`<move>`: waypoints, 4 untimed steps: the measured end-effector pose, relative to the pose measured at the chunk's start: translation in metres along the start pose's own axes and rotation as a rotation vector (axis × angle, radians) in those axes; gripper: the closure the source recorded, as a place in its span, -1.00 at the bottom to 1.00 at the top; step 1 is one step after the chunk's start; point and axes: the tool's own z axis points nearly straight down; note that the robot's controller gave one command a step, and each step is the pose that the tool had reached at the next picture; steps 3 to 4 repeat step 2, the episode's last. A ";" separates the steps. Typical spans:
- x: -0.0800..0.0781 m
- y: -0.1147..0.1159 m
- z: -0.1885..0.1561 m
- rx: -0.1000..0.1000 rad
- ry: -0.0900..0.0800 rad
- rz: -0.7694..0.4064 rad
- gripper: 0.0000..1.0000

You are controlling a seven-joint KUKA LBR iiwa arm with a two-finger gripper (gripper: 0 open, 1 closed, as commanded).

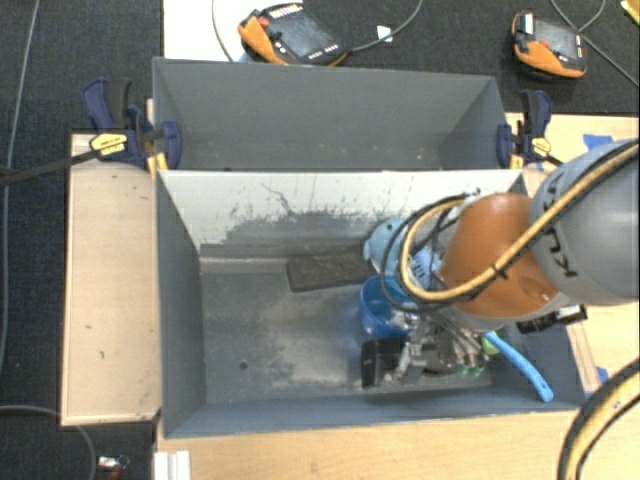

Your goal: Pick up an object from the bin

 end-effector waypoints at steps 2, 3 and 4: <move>-0.001 0.000 -0.065 0.000 -0.005 -0.005 1.00; -0.001 0.000 -0.065 0.000 -0.005 -0.005 1.00; -0.001 0.000 -0.065 0.000 -0.005 -0.005 1.00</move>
Offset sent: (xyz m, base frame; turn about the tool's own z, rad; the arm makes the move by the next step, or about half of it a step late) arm 0.0016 -0.0001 0.0660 -0.0004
